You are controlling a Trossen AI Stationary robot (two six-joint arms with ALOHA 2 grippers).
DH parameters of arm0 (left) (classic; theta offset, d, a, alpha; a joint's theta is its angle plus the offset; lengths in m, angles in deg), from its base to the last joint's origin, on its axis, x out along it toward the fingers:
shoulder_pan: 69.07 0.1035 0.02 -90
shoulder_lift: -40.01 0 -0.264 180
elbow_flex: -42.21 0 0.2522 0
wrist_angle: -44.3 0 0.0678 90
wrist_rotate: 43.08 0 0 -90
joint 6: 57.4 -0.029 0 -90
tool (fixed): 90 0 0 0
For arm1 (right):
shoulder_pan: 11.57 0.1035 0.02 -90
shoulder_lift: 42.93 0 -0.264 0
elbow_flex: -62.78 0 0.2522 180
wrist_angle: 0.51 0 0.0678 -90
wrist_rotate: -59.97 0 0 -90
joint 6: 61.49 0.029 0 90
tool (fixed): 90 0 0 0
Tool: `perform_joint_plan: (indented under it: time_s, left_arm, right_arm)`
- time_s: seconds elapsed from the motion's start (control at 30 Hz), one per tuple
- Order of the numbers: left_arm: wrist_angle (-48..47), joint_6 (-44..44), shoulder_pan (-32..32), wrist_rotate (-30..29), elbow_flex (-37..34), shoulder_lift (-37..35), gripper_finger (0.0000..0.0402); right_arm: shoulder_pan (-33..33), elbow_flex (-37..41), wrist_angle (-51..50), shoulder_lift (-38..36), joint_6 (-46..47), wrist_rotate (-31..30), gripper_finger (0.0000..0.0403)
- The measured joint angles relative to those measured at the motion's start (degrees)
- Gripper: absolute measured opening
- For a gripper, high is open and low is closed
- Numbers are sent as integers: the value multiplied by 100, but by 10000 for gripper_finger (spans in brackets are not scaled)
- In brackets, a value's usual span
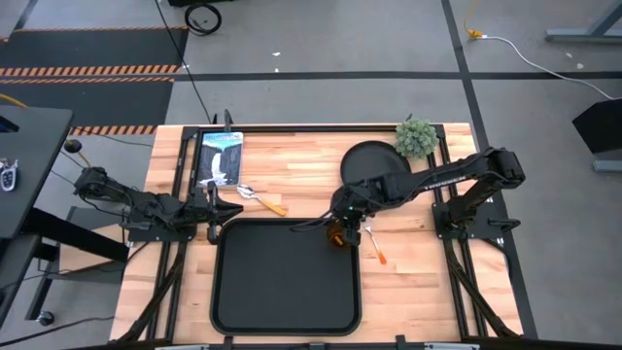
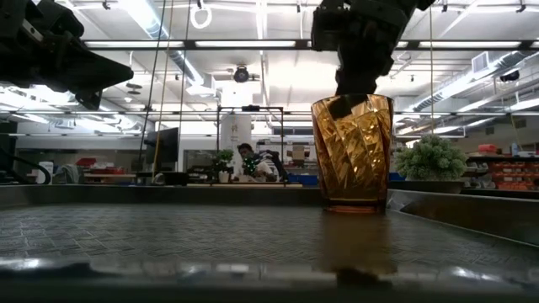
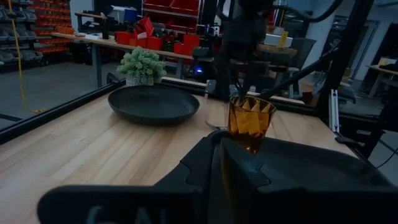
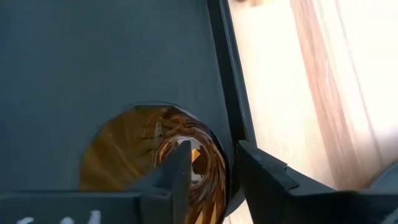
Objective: Pick and place plate/cup/fork/spoon on tray
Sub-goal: Put the black plate on the tray
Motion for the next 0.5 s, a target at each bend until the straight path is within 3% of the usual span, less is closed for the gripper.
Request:
perform_joint_plan:
  time_s: [0.27,0.5]
  left_arm:
    - [0,0,-2,0,-2,0,43]
    - [0,2,-1,0,0,0,43]
  right_arm:
    - [-67,-654,-773,-5,-215,-90,167]
    - [-227,-879,-1406,-197,-541,-951,168]
